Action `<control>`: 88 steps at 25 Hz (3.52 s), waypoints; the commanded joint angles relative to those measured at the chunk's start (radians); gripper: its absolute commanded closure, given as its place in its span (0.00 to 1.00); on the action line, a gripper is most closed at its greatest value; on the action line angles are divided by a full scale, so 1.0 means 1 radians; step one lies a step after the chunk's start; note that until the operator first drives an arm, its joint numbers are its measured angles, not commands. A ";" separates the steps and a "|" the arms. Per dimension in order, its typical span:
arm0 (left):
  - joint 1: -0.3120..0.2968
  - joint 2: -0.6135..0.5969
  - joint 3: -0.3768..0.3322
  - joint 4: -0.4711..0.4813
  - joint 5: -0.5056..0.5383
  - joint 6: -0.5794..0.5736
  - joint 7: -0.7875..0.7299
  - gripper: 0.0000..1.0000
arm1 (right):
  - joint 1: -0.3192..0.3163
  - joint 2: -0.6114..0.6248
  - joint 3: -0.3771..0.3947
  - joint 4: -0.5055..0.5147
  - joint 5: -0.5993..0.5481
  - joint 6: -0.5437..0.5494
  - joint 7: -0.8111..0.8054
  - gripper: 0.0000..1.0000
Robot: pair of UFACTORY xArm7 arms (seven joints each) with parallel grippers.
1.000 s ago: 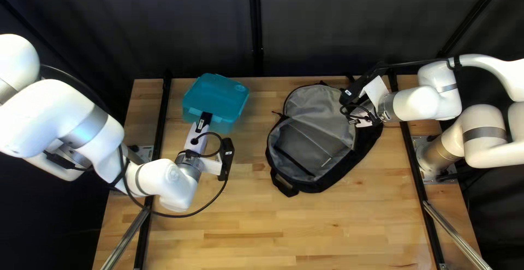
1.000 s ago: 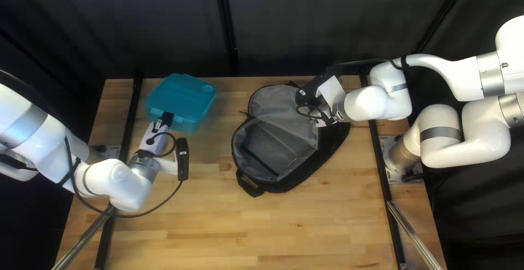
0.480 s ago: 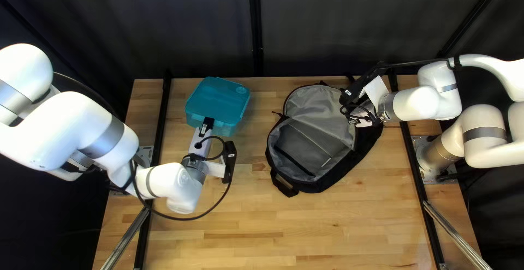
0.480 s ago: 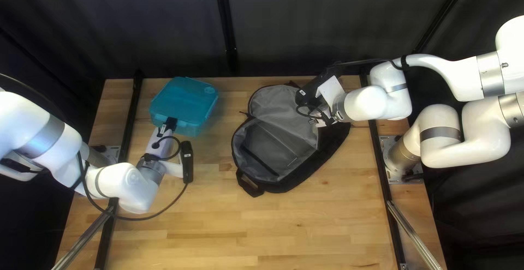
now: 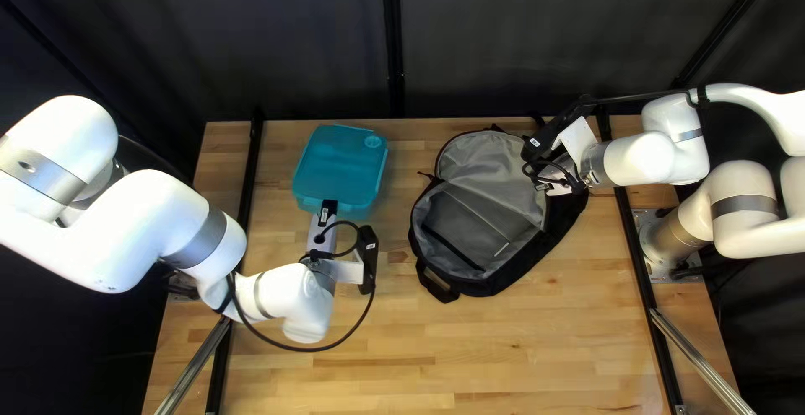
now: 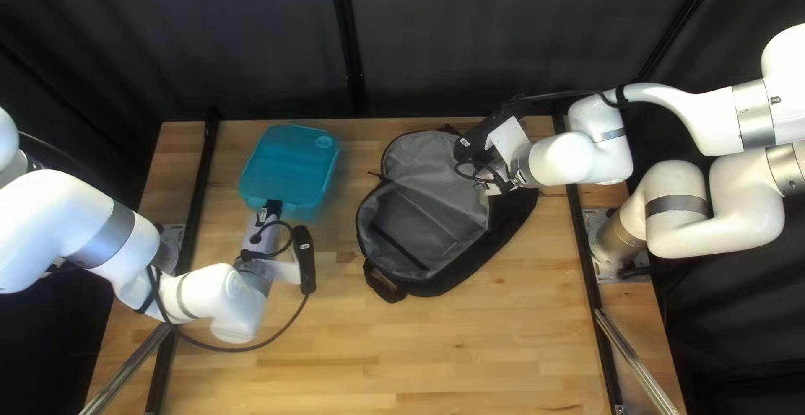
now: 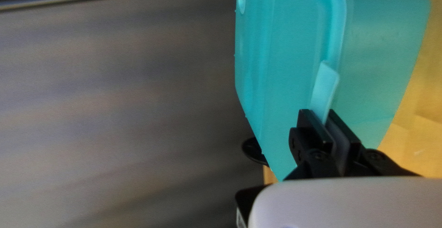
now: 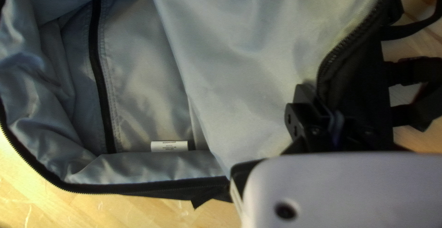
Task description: Remove a lunch box from a kids backpack
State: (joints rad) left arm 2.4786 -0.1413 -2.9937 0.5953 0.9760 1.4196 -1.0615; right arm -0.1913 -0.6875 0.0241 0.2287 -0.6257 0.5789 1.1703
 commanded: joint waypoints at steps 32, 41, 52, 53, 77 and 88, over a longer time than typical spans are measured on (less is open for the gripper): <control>0.111 0.186 0.093 0.511 -0.572 0.137 0.314 0.00 | 0.000 0.000 0.000 0.000 0.000 0.000 0.000 1.00; 0.116 0.219 0.100 0.703 -0.663 0.329 0.336 0.00 | 0.000 0.000 0.000 0.000 0.000 0.000 0.000 1.00; 0.113 0.225 0.096 0.700 -0.663 0.328 0.334 0.00 | 0.000 0.000 0.000 0.000 0.000 0.000 0.000 1.00; 0.113 0.225 0.096 0.700 -0.663 0.328 0.334 0.00 | 0.000 0.000 0.000 0.000 0.000 0.000 0.000 1.00; 0.113 0.225 0.096 0.700 -0.663 0.328 0.334 0.00 | 0.119 -0.109 0.086 0.030 0.082 0.150 0.013 0.00; 0.113 0.225 0.096 0.700 -0.663 0.328 0.334 0.00 | 0.225 -0.122 0.183 0.127 0.156 0.306 0.013 0.00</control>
State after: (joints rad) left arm 2.5917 0.0837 -2.8975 1.2955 0.3125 1.7476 -0.7276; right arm 0.0181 -0.8353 0.1922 0.3222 -0.4876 0.8540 1.1870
